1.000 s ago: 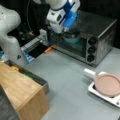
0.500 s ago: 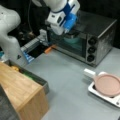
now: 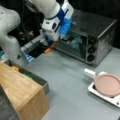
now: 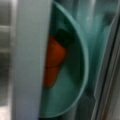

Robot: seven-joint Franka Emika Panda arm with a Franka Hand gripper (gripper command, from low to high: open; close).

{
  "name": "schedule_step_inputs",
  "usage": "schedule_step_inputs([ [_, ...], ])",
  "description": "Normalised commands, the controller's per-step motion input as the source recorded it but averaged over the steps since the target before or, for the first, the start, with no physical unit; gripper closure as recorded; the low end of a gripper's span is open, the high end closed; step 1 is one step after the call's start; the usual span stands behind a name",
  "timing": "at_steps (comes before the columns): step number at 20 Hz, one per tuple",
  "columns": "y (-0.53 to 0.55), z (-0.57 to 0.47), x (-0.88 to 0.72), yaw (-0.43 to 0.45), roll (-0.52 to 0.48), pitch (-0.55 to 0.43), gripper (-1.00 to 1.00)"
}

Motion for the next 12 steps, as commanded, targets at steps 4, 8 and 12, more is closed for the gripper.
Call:
schedule_step_inputs([
  [4, -0.34, -0.35, -0.19, 0.031, 0.266, -0.090, -1.00],
  [8, -0.19, -0.28, -0.13, 0.056, 0.209, -0.096, -1.00],
  [12, -0.16, -0.28, -0.02, 0.060, 0.182, -0.115, -1.00],
])
